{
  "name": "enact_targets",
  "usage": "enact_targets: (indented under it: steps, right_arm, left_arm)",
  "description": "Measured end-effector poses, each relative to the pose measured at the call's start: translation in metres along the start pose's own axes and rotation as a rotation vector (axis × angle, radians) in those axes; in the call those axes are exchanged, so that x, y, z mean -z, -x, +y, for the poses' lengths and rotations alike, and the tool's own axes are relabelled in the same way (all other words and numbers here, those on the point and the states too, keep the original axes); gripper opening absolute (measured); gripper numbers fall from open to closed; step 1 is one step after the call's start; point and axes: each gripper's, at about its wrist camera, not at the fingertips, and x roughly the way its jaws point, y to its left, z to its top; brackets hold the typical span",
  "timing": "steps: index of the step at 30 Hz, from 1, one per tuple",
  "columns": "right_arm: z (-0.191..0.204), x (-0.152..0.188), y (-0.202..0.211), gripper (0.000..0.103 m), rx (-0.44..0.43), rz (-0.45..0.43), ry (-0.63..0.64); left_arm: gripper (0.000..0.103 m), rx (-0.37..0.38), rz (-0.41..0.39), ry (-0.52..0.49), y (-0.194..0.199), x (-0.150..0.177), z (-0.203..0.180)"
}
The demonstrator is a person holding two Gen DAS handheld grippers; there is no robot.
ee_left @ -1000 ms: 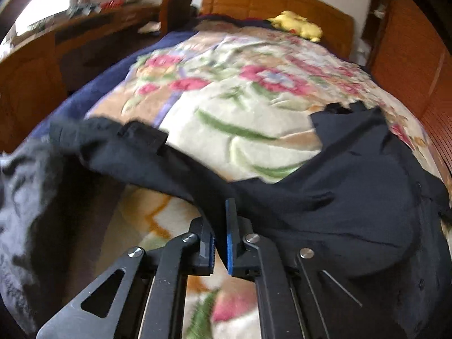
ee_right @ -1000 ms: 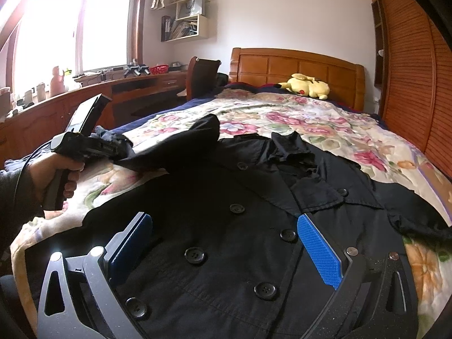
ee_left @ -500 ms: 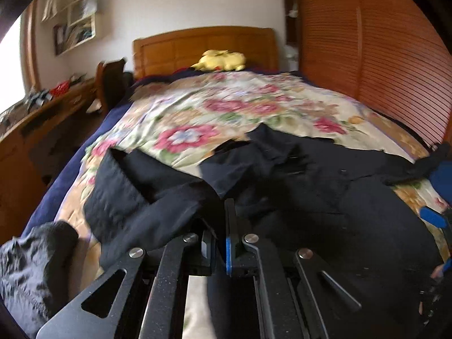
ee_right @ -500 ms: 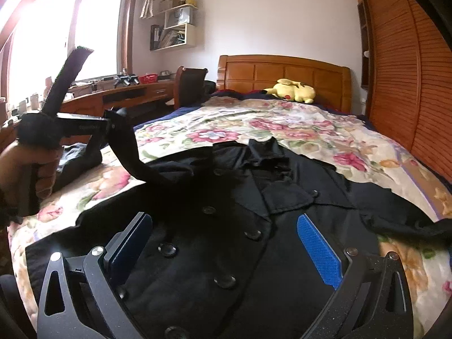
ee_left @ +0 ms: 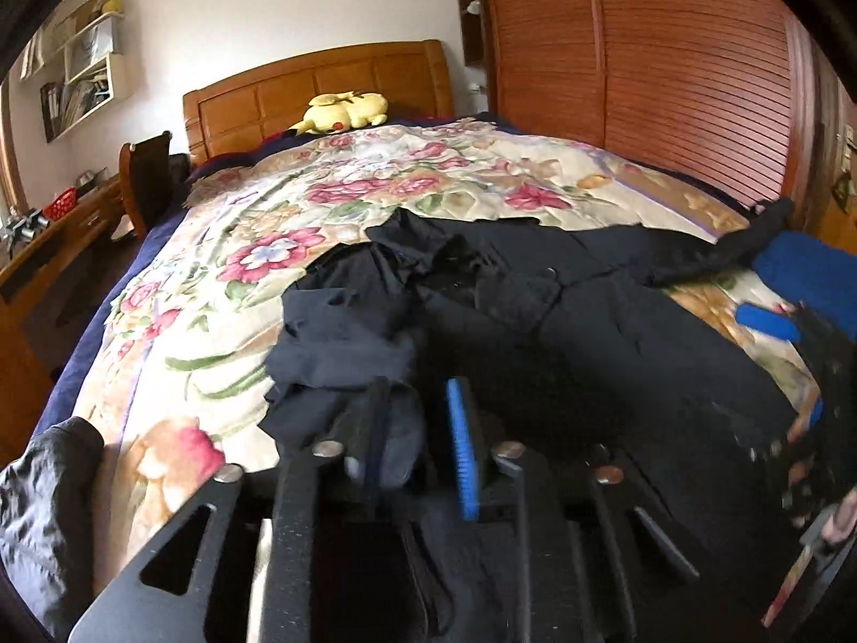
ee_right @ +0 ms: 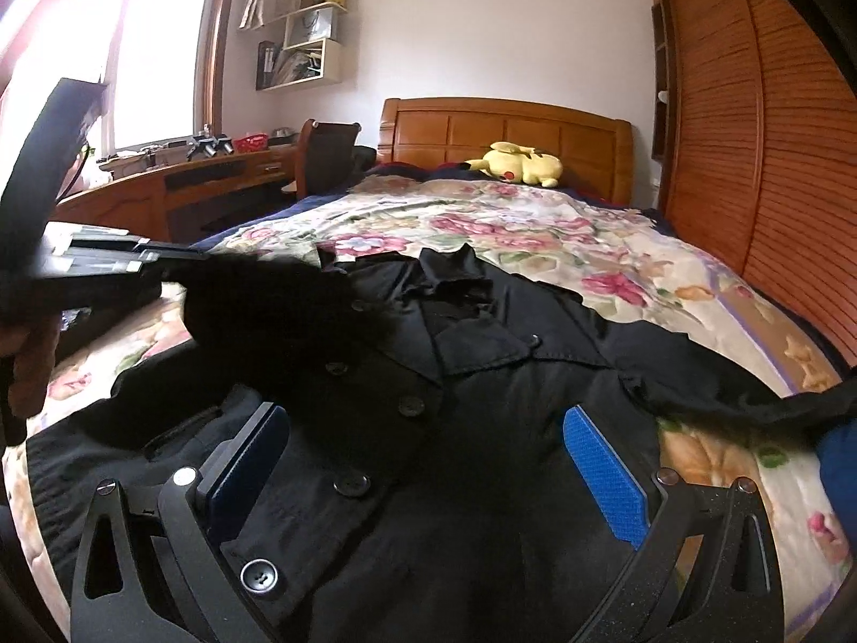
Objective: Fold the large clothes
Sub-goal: 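Lift the sleeve with the left tool and lay it across the coat front, then open the left tool and release the sleeve onto the coat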
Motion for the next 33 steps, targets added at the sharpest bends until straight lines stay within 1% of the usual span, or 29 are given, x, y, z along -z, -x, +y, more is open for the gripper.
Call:
enact_targets:
  steps: [1, 3, 5, 6, 7, 9, 11, 16, 19, 22, 29, 33]
  right_arm:
    - [0.001, 0.000, 0.001, 0.102, 0.001, -0.001, 0.000]
    - [0.003, 0.001, 0.004, 0.102, 0.001, -0.003, 0.001]
    - [0.004, 0.001, 0.004, 0.102, -0.003, -0.001, 0.001]
    - [0.006, 0.001, 0.003, 0.102, -0.005, 0.000, 0.004]
    - [0.007, 0.002, 0.003, 0.102, -0.007, 0.001, 0.007]
    - [0.008, 0.002, -0.001, 0.102, -0.012, 0.006, 0.012]
    - [0.010, 0.002, -0.002, 0.102, -0.014, 0.009, 0.022]
    - [0.012, 0.001, -0.009, 0.102, -0.022, 0.020, 0.033]
    - [0.015, 0.001, -0.012, 0.102, -0.027, 0.029, 0.041]
    - [0.019, 0.000, -0.016, 0.102, -0.032, 0.038, 0.051]
    - [0.028, -0.004, -0.019, 0.102, -0.058, 0.044, 0.071]
    - [0.034, -0.005, -0.020, 0.102, -0.079, 0.043, 0.081]
  left_arm:
    - [0.041, 0.003, -0.006, -0.001, 0.003, 0.004, -0.001]
    - [0.042, 0.004, -0.022, -0.007, 0.010, 0.011, -0.004]
    - [0.050, 0.002, -0.032, -0.016, 0.015, 0.019, -0.007]
    - [0.060, -0.002, -0.038, -0.017, 0.017, 0.023, -0.007]
    - [0.074, -0.005, -0.046, -0.017, 0.018, 0.026, -0.008]
    - [0.079, -0.003, -0.064, -0.011, 0.021, 0.035, -0.007]
    - [0.080, -0.001, -0.062, 0.008, 0.022, 0.043, -0.002]
    - [0.080, -0.048, -0.069, 0.050, 0.024, 0.061, 0.009]
    - [0.080, -0.059, -0.072, 0.079, 0.024, 0.072, 0.017]
    - [0.080, -0.071, -0.054, 0.104, 0.024, 0.084, 0.027]
    - [0.080, -0.085, -0.057, 0.123, 0.031, 0.101, 0.043]
    - [0.080, -0.063, -0.073, 0.161, 0.034, 0.109, 0.054]
